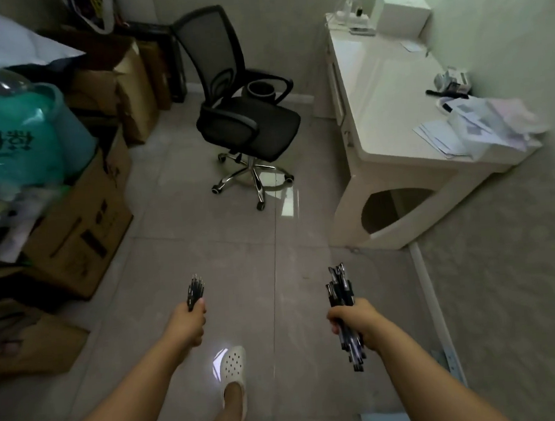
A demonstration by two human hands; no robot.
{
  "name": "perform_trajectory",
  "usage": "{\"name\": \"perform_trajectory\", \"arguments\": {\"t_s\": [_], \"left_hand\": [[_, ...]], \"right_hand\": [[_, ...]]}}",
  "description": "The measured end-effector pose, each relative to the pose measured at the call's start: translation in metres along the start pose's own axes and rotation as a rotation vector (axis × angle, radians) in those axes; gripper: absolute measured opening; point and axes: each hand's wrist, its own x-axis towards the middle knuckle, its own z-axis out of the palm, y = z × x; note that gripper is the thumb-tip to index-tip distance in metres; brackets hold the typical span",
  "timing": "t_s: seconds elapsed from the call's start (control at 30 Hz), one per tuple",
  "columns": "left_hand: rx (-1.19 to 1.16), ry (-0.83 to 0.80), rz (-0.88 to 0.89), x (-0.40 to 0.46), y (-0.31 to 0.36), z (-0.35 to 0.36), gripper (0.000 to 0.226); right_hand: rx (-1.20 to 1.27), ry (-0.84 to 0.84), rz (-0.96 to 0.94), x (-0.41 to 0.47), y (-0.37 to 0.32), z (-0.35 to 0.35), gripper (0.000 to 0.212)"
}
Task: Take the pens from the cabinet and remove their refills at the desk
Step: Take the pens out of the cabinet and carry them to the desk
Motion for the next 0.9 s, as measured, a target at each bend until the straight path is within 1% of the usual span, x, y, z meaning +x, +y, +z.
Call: {"name": "perform_trajectory", "arguments": {"t_s": [0.1,0.27,0.43,0.53,0.63,0.77,0.9], "left_hand": [[0.003,-0.001,-0.008,0.043,0.051,-0.008,0.028],[0.014,-0.033,0.020,0.103,0.131,-0.013,0.027],[0.029,-0.079,0.024,0.152,0.190,-0.007,0.025],[0.039,-0.104,0.016,0.185,0.221,0.005,0.028],[0.043,-0.105,0.013,0.221,0.252,0.022,0.029],[0.042,-0.114,0.013,0.268,0.301,0.047,0.028],[0.006,-0.084,0.003,0.316,0.357,0.069,0.027]], "right_hand": [[0.006,0.042,0.009,0.030,-0.048,0.005,0.012],[0.033,0.061,0.004,0.069,-0.125,0.010,0.020],[0.042,0.071,0.022,0.104,-0.187,0.007,0.022],[0.057,0.079,0.027,0.133,-0.221,0.002,0.020],[0.062,0.073,0.035,0.167,-0.255,-0.001,0.013],[0.049,0.063,0.040,0.225,-0.304,-0.012,0.016],[0.008,0.048,0.037,0.286,-0.365,-0.029,0.014]]}}
